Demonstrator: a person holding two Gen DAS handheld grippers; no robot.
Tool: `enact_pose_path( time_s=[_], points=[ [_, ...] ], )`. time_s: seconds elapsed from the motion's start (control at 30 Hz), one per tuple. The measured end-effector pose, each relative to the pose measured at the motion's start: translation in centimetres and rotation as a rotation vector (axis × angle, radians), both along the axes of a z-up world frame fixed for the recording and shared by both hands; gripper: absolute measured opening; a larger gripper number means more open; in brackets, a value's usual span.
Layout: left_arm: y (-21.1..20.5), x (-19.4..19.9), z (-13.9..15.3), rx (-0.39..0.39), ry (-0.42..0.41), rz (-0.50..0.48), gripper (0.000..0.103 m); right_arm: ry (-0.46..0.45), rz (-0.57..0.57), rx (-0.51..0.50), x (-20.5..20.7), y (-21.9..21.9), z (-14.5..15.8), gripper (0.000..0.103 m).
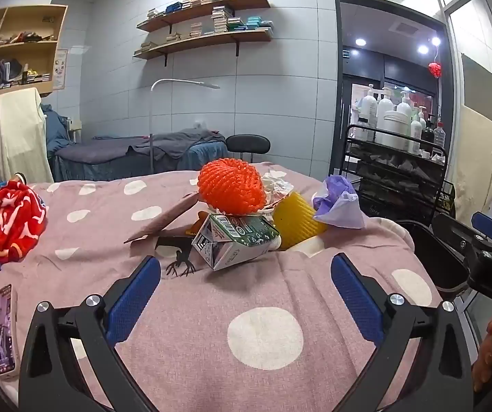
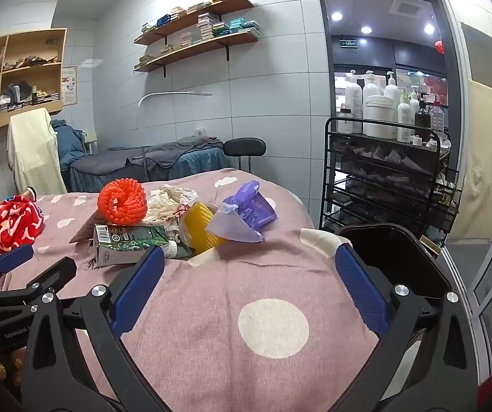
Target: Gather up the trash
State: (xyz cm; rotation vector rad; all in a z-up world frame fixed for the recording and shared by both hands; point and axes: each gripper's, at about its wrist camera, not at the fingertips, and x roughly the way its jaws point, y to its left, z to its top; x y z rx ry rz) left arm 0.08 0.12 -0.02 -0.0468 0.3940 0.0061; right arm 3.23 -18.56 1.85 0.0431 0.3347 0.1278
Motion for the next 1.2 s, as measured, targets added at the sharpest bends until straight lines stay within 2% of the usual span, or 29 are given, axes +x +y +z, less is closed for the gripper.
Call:
enact_pose_path(
  time_s=[0.2,0.27,1.2],
  points=[
    [0.63,0.59,-0.05,-0.013,0.01,0.002,0.098,-0.004,0.0,-0.004,-0.17,-0.04,0.08,0.098],
    [0.05,0.18,-0.22,0.019,-0.013,0.008,0.098,0.005,-0.002,-0.001,0.0,0.04,0.03,0.098],
    [-0.23,0.0,-0.06,0.012,-0.004,0.003,0.098,0.013,0.0,0.007,0.09,-0.09,0.01,0.098]
  ],
)
